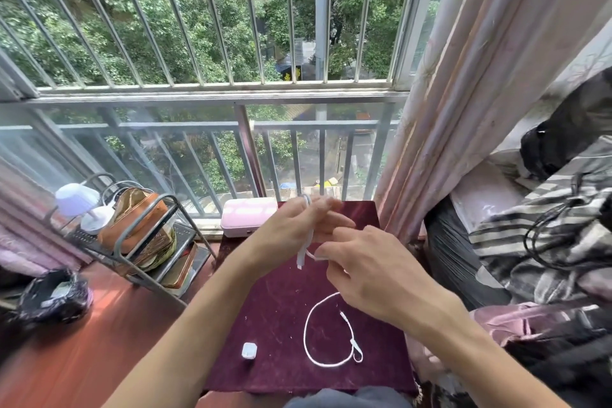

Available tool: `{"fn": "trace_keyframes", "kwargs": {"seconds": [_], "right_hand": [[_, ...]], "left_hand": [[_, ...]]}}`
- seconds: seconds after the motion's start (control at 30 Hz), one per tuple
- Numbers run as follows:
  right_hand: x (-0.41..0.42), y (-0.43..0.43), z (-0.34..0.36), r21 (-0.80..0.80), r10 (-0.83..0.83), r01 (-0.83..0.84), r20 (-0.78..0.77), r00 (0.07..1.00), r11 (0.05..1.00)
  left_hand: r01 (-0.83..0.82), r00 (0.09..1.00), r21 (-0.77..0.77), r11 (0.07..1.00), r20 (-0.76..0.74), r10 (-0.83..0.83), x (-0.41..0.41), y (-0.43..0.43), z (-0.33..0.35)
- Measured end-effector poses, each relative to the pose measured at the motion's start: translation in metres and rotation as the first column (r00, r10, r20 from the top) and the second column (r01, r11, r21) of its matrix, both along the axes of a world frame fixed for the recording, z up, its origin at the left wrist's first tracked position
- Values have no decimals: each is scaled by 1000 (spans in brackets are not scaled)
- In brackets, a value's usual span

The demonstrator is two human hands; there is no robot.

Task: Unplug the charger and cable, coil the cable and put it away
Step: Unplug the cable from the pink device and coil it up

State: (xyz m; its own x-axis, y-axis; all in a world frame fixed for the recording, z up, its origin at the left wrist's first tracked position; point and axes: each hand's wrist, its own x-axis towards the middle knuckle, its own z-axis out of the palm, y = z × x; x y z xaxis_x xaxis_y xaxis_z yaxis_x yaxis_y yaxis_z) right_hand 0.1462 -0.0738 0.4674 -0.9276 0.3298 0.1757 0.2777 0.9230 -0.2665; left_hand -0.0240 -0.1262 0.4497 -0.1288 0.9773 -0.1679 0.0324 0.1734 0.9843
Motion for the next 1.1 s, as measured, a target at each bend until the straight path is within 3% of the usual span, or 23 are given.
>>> {"fn": "trace_keyframes", "kwargs": {"seconds": [0.07, 0.17, 0.23, 0.3, 0.4, 0.5, 0.77, 1.1], "right_hand": [[1, 7, 11, 13, 26, -25, -55, 998, 1000], [4, 30, 22, -29, 28, -33, -156, 987, 999], [6, 50, 27, -156, 6, -42, -229, 973, 987], [6, 66, 29, -252, -31, -49, -304, 952, 967], [0, 79, 22, -243, -92, 1, -362, 928, 970], [-10, 81, 6, -257, -137, 58, -300, 944, 965], [-28, 83, -60, -468, -182, 180, 42, 982, 865], [-28, 63, -136, -622, -239, 205, 29, 970, 756]], "left_hand": [[84, 976, 8, 996, -201, -80, 5, 1, -2], [182, 963, -33, 983, -197, -185, 14, -1, -4], [199, 974, -70, 977, -98, -206, 17, -2, -9], [210, 971, -93, 973, 136, -197, 18, -3, -12], [285, 888, -21, 958, 383, -255, 19, -6, -7], [308, 846, 62, 949, 438, -303, 27, -8, 6], [246, 868, 183, 952, 395, -300, 40, -3, 36], [149, 855, 222, 964, 461, -239, 42, 6, 38]]}}
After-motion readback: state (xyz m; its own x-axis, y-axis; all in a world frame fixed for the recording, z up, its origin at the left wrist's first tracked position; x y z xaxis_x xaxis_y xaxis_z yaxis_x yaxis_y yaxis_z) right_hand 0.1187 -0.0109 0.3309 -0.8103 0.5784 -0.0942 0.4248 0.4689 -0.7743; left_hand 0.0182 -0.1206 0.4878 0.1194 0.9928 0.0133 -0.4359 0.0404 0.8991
